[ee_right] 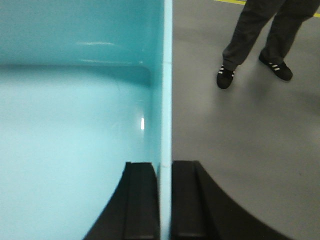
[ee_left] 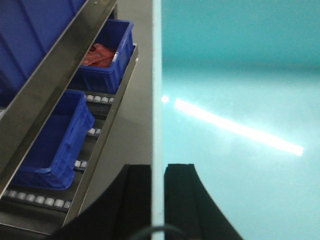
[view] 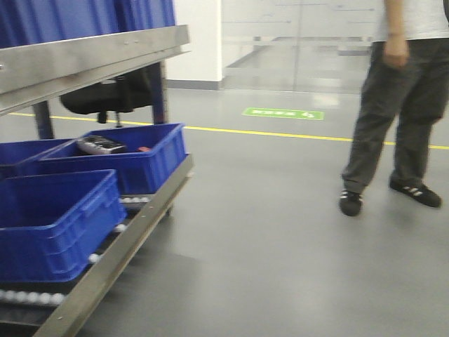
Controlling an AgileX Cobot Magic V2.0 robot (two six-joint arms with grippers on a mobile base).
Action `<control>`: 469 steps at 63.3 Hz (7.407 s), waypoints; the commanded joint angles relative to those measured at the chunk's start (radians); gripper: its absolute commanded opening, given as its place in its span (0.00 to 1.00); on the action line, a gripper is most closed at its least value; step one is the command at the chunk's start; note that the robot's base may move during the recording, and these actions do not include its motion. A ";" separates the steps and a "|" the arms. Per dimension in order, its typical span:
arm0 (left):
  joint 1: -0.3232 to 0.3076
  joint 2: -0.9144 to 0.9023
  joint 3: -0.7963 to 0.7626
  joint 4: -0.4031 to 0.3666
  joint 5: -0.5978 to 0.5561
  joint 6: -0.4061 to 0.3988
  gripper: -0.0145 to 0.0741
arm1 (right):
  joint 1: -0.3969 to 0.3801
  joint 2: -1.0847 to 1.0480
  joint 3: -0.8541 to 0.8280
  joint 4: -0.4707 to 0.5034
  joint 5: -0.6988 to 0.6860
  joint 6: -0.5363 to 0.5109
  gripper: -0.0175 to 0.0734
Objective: Fetch blue bin and place on conveyor start
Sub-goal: 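Hold the bin with both grippers while the base backs away from the rack, then hold the bin while the base turns toward the red conveyor, then hold the bin while the base drives up to the conveyor edge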
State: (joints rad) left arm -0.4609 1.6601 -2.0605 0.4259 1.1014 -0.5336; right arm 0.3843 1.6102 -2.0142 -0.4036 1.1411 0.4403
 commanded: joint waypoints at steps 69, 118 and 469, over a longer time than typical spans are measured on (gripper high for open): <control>-0.004 -0.015 -0.008 0.033 -0.029 0.006 0.04 | -0.002 -0.003 -0.009 -0.024 -0.008 -0.004 0.01; -0.004 -0.015 -0.008 0.033 -0.029 0.006 0.04 | -0.002 -0.003 -0.009 -0.024 -0.057 -0.004 0.01; 0.000 -0.010 -0.008 0.057 -0.044 0.006 0.04 | -0.002 0.008 -0.009 -0.013 -0.073 -0.004 0.01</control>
State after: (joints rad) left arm -0.4590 1.6620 -2.0605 0.4584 1.0949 -0.5298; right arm 0.3843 1.6249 -2.0142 -0.3890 1.0928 0.4420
